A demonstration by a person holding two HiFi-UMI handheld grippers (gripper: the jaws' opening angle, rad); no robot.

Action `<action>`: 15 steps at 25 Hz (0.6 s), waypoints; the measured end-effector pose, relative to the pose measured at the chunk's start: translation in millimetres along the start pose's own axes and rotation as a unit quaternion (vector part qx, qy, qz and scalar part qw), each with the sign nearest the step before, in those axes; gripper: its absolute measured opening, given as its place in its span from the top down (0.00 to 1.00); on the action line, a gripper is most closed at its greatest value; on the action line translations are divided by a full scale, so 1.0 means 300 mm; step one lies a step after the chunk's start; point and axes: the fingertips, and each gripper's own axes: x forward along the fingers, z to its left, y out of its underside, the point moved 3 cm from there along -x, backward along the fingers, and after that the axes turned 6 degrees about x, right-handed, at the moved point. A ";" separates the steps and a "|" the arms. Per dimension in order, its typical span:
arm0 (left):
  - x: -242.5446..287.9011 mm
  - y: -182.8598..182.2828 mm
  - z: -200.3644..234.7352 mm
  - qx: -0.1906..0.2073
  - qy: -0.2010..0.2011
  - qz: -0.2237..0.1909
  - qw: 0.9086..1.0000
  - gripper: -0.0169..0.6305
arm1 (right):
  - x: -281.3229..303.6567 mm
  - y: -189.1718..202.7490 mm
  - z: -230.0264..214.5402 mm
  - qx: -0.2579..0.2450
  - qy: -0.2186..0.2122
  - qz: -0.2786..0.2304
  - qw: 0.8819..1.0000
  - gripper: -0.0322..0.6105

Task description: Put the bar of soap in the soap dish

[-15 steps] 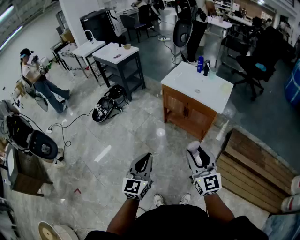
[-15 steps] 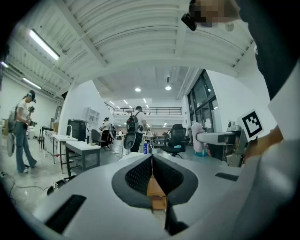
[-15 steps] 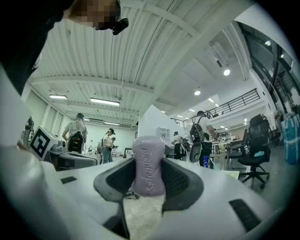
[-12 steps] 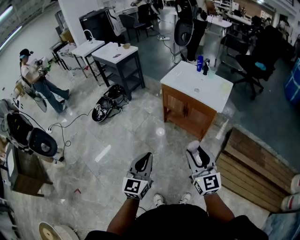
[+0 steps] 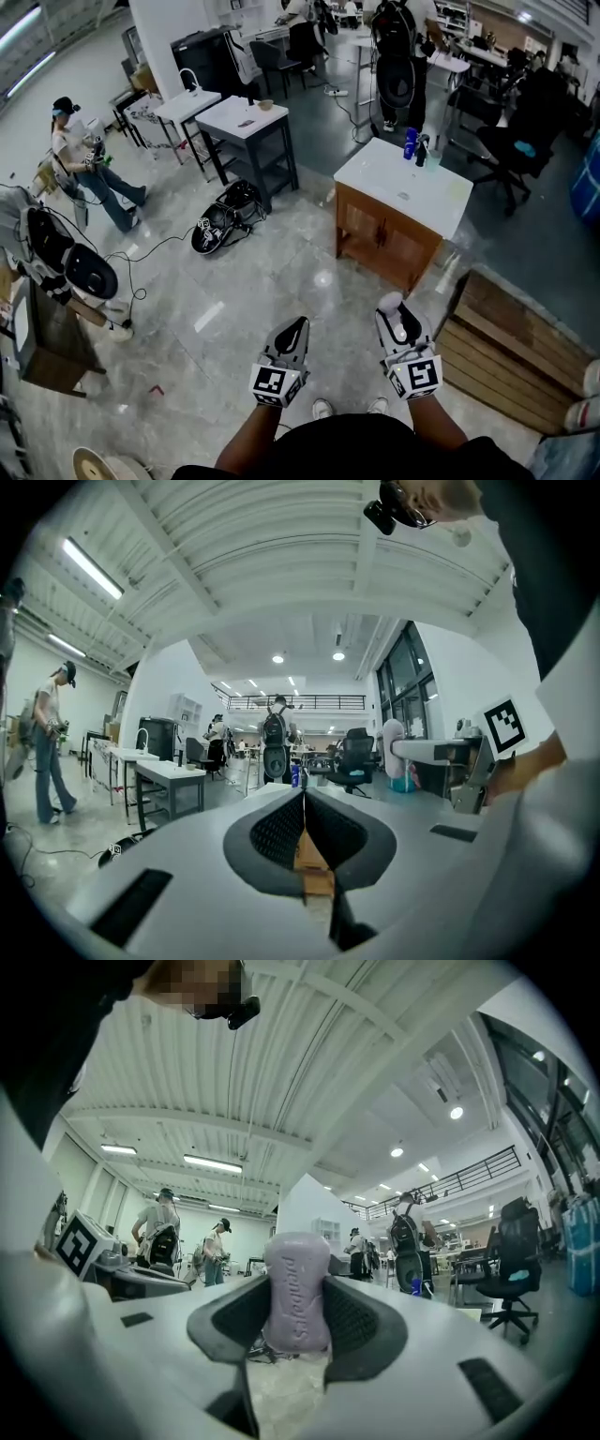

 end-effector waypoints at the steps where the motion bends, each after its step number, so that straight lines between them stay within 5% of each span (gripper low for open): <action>1: -0.012 0.004 0.008 0.001 0.002 0.000 1.000 0.94 | 0.003 0.002 0.015 0.001 0.002 0.000 1.000 0.66; 15: 0.030 0.036 0.081 -0.006 0.006 0.008 1.000 0.94 | 0.067 0.006 -0.012 0.008 0.024 -0.007 1.000 0.66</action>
